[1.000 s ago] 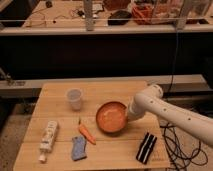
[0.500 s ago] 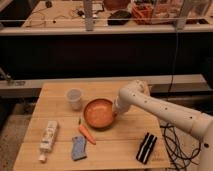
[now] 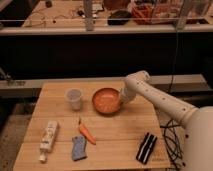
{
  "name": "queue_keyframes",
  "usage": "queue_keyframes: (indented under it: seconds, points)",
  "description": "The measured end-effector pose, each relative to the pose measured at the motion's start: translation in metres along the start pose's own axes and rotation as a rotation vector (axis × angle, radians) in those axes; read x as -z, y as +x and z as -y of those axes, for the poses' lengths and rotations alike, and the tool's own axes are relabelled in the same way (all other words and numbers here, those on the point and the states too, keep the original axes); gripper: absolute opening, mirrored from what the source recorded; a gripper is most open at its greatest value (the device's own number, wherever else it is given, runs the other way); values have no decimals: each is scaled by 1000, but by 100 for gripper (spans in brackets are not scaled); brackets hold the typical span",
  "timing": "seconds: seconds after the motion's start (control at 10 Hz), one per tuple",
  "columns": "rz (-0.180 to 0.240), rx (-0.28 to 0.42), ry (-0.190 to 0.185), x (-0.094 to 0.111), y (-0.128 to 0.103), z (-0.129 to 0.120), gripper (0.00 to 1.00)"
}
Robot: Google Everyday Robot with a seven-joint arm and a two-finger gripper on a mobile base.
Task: Drag the ceramic bowl in a circle
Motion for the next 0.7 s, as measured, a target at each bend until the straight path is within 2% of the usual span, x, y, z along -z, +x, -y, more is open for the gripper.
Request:
queue_keyframes:
  seconds: [0.2, 0.3, 0.5, 0.7]
  points:
    - [-25, -59, -21, 12, 6, -25, 0]
    - [-36, -101, -34, 20, 3, -46, 0]
    - [-39, -154, -51, 30, -19, -72, 0]
    - [-27, -161, -67, 33, -58, -76, 0]
